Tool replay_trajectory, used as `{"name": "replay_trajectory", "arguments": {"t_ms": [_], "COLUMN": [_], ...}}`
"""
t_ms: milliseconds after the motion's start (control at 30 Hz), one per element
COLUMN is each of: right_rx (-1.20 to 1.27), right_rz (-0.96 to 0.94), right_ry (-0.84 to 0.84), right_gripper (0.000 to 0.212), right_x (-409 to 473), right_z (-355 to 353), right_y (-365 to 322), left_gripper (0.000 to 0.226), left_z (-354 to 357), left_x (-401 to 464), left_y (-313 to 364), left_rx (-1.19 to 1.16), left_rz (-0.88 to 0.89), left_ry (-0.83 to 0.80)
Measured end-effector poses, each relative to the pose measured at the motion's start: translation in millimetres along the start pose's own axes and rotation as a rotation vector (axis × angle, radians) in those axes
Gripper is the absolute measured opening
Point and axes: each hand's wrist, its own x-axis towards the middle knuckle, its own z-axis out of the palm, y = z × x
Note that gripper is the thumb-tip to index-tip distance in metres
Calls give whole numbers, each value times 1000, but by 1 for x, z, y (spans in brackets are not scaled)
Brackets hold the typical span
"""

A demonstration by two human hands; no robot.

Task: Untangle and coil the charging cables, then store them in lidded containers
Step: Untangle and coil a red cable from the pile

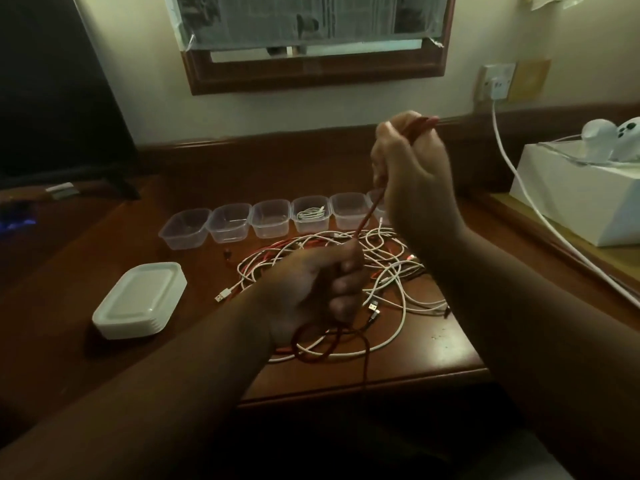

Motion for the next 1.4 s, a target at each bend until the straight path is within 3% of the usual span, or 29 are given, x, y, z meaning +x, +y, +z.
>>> {"name": "replay_trajectory", "arguments": {"t_ms": [67,133,200,267,333,400,467,533,600,667,733,833,1000,1267,1400], "right_rx": [-458,-930,-1128,-878,-335,188,634,1028,1249,1221,1007,763,799,521,165], "right_rz": [-52,-85,45,428,793,942,954,905,776,634,516,448,411,397,373], "right_ry": [-67,-262,-472,-696,-936,-1141,-1211,-1065,-787,-443,-237,-207,-200,-255,-268], "right_gripper": [27,37,48,61,67,64,58,48,36,32,33,37,38,36,32], "right_x": [3,1,-3,-7,-9,-11,-13,-12,-9,-4,-4,-10,-11,-10,-1], "right_z": [-4,-9,-11,-13,-21,-26,-23,-17,-10,-5,-2,0,-10,-31,-53], "right_y": [12,19,22,23,21,18,14,9,7,7,11,19,19,29,37], "left_gripper": [26,26,21,19,19,19,18,25,24,21,26,28,22,14,8], "left_z": [-6,-11,-17,-27,-37,-42,-41,-35,-30,-24,-21,-21,-27,-34,-42], "left_x": [-2,-7,-12,-17,-19,-18,-15,-9,-2,5,12,18,15,5,-3], "left_y": [0,5,14,24,30,30,24,16,8,4,1,2,3,17,24], "left_rx": [58,204,321,407,454,477,430,305,198,113,25,-8,108,105,81], "left_rz": [-46,-56,-37,17,76,106,107,108,108,82,61,57,-10,-45,29], "left_ry": [8,58,99,153,209,204,88,-16,-20,54,188,397,484,351,315]}}
